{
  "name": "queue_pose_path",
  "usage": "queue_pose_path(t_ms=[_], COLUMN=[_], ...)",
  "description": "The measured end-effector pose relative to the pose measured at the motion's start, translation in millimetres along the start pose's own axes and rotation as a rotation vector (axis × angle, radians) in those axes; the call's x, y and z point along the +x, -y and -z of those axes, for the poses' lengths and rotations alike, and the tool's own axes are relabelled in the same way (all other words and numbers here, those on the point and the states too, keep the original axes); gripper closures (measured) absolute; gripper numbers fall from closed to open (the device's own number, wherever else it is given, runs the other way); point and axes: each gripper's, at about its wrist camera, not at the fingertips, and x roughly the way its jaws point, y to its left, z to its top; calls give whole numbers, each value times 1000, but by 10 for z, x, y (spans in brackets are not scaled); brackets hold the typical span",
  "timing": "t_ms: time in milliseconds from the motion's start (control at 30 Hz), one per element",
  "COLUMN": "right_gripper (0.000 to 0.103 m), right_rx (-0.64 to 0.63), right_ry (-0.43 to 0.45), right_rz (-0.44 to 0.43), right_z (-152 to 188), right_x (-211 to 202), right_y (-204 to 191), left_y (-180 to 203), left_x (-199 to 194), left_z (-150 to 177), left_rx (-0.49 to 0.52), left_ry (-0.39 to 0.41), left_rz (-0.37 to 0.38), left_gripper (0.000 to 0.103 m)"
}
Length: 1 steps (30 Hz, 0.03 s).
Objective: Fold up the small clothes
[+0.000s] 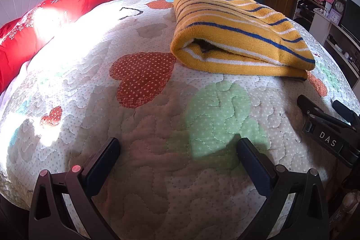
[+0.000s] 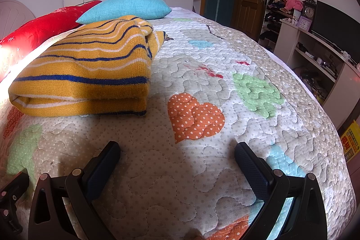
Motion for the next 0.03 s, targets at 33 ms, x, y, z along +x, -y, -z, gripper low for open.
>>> queue_pose_path(t_ms=[33], right_gripper=[0], right_rx=[0], right_ry=[1], right_rz=[0], right_z=[-7], right_x=[-5], right_y=[5], left_y=[-2], left_x=[3], left_z=[-2], left_rx=[0], left_ry=[-1], left_rz=[0], left_gripper=[0])
